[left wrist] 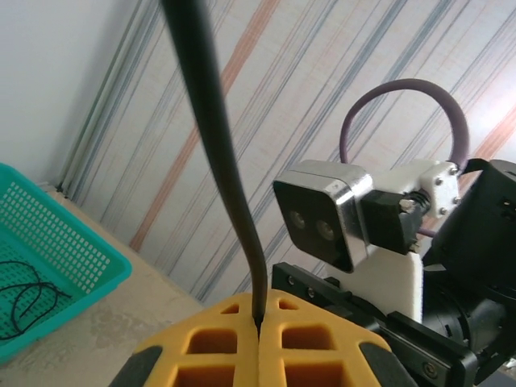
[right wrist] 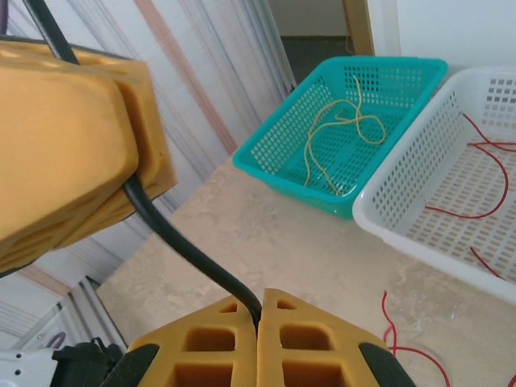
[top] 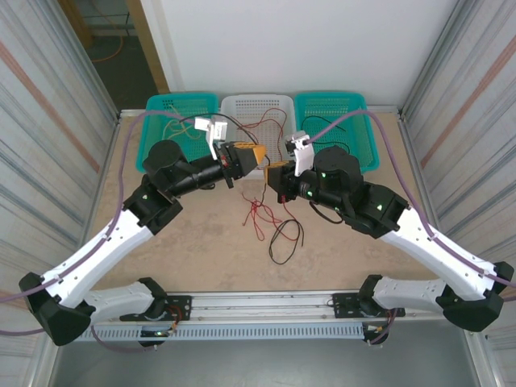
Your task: Untangle the cables
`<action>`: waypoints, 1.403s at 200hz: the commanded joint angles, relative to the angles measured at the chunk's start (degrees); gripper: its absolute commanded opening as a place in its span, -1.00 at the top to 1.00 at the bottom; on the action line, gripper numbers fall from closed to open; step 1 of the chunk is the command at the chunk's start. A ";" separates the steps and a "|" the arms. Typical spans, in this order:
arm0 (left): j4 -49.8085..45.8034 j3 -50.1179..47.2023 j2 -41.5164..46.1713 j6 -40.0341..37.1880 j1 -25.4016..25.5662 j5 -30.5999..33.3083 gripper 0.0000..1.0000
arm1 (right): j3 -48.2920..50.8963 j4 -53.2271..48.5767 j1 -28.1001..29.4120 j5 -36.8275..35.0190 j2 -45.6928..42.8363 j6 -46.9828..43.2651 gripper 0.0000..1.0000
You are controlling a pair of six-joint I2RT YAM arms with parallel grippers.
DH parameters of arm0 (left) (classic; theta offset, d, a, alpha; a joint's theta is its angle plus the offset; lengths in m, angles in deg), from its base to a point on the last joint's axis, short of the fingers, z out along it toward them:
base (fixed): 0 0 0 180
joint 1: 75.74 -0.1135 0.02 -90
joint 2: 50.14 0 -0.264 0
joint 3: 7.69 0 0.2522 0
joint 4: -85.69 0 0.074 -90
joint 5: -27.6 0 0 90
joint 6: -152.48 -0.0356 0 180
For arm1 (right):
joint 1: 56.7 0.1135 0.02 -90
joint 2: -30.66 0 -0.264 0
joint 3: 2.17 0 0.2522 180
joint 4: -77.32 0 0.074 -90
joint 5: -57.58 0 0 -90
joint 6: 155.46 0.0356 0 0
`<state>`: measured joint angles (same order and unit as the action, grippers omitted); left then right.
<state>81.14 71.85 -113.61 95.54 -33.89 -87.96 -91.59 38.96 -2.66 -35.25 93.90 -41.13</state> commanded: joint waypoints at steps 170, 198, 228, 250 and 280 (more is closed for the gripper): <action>-2.76 -28.06 -0.75 -12.19 6.76 19.57 -0.85 | -6.43 4.82 0.00 -1.48 -6.29 1.56 1.00; -1.91 -27.85 -1.83 -12.69 6.37 20.47 -0.79 | -6.87 4.82 0.02 -1.37 -6.29 1.44 1.00; 1.68 -28.88 -1.89 -10.81 6.31 14.78 -0.67 | -7.53 4.84 -0.10 -1.39 -6.30 1.27 1.00; 5.83 -30.84 -2.64 -8.82 6.76 12.59 -0.48 | -7.75 5.42 -0.08 -1.21 -6.29 1.31 1.00; 10.00 -31.00 -6.50 -6.54 6.84 9.12 -0.32 | -8.10 5.97 -0.10 -1.54 -6.29 1.41 1.00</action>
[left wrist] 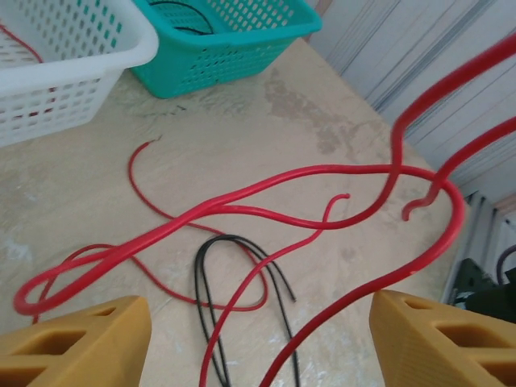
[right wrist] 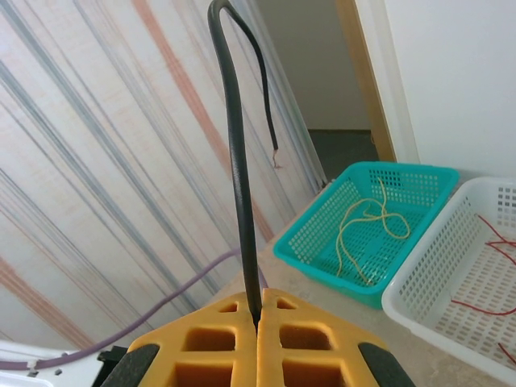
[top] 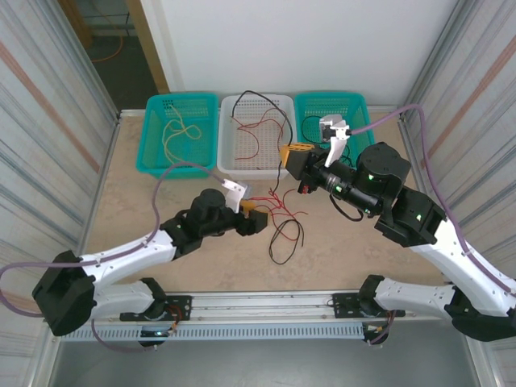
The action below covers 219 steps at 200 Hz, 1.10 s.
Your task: Untangle the cables
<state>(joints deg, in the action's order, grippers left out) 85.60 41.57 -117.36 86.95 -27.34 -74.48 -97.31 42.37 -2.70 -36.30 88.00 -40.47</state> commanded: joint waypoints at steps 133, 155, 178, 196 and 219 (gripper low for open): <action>-1.31 6.63 -9.95 0.59 1.91 -5.84 1.00 | -5.38 0.13 -5.47 -3.95 -1.84 1.54 1.00; -5.67 5.76 -7.89 0.22 2.49 -2.68 1.00 | -7.76 -1.72 -11.99 -2.97 -1.75 1.70 1.00; -6.09 2.91 -4.85 1.27 2.49 -2.25 1.00 | -9.43 -2.64 -21.86 0.69 -1.02 2.98 1.00; -7.10 1.06 -1.95 1.97 2.49 -1.57 1.00 | -12.73 -5.77 -30.92 4.60 4.46 5.41 1.00; -9.81 -0.30 2.29 2.13 2.49 0.18 1.00 | -13.89 -7.04 -41.82 12.20 10.70 10.38 1.00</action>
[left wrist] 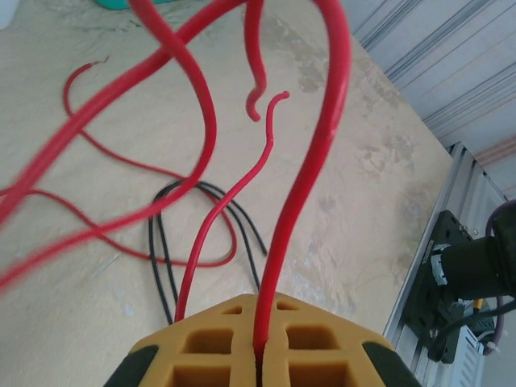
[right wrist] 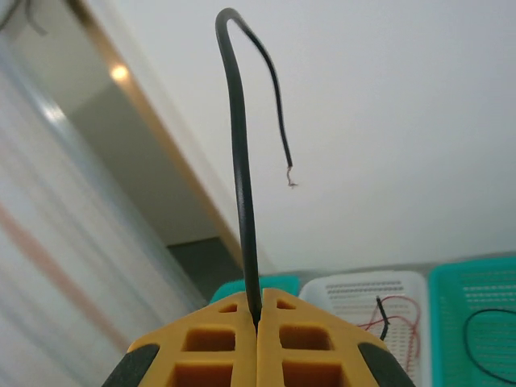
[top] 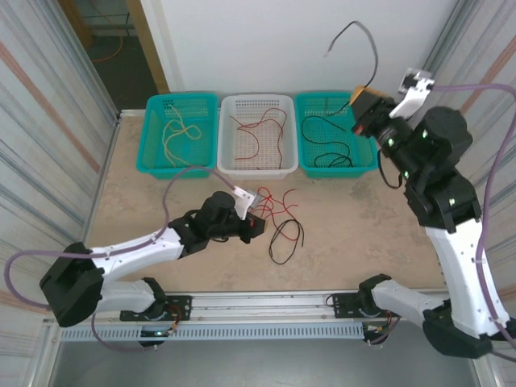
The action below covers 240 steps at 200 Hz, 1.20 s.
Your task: Untangle the cables
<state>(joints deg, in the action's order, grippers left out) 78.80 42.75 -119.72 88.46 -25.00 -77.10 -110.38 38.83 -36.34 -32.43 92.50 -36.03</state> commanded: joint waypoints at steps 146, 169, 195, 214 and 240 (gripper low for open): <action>-7.63 5.36 21.59 -0.64 0.06 -1.48 1.00 | -6.43 -13.31 -18.52 13.70 36.06 2.15 0.19; -5.93 4.99 21.47 -0.31 -0.03 -0.97 1.00 | -2.23 -12.45 -15.75 10.44 30.78 1.25 -0.14; -2.38 3.61 21.11 1.91 -1.02 -0.38 1.00 | 3.93 -11.26 -10.27 10.22 21.19 1.23 -0.17; 0.25 2.75 21.09 3.45 -1.82 0.91 1.00 | 10.86 -6.52 -4.09 12.77 12.48 2.30 -0.24; 4.22 1.72 20.98 5.43 -3.14 0.45 1.00 | 19.64 0.99 4.99 15.91 2.95 5.55 -0.36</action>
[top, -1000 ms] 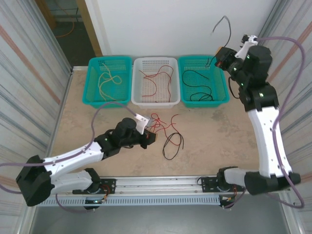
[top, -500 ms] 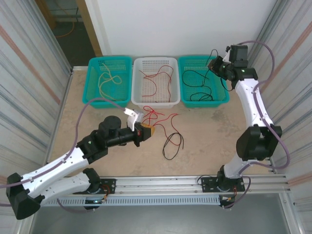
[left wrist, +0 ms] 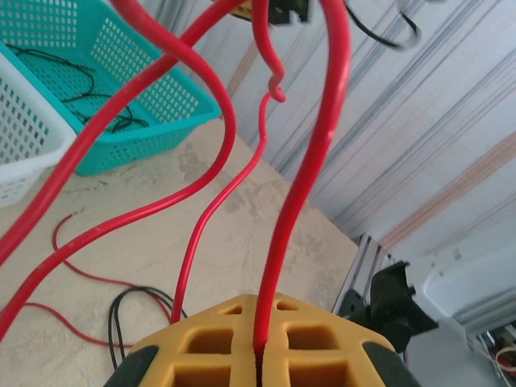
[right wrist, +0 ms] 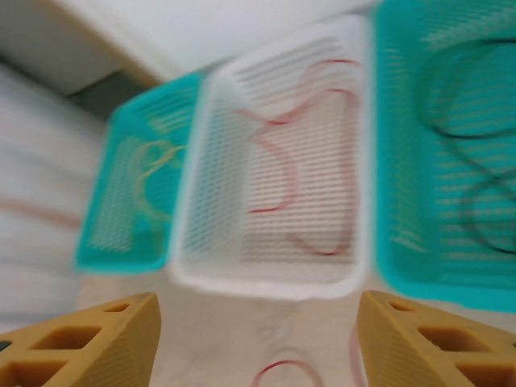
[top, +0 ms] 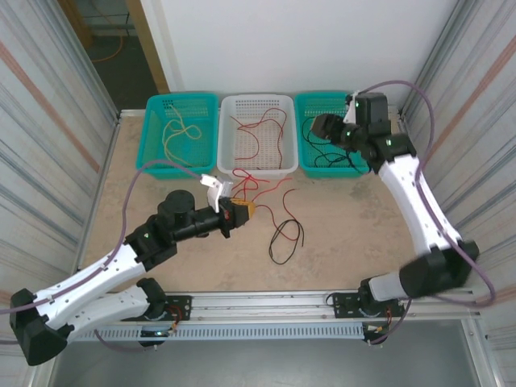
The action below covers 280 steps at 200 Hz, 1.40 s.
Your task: Untangle the cables
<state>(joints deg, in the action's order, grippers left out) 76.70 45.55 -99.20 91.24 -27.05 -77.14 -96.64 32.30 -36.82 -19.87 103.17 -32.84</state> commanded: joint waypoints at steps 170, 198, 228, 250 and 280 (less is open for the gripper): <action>3.18 2.59 2.78 0.43 -5.14 -10.52 1.00 | -2.19 -1.69 23.15 14.68 -3.31 -12.38 -0.12; 3.66 2.54 2.53 0.69 -5.44 -11.97 1.00 | -3.46 -1.84 24.16 12.43 -2.27 -13.02 -0.06; 3.58 2.76 2.65 0.54 -5.44 -12.54 1.00 | -3.67 -2.48 24.21 11.68 -0.97 -13.64 -0.07; 3.15 3.07 2.65 0.41 -5.44 -13.32 1.00 | -4.06 -2.82 24.70 11.47 -0.03 -13.96 -0.10; 2.79 3.20 2.59 0.13 -5.44 -13.74 1.00 | -4.89 -2.97 25.29 10.48 0.61 -14.69 0.23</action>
<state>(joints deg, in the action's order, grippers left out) 79.15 46.67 -96.97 92.72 -32.19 -89.08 -98.91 30.09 -12.27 -7.98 103.39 -45.85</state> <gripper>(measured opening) 0.075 0.478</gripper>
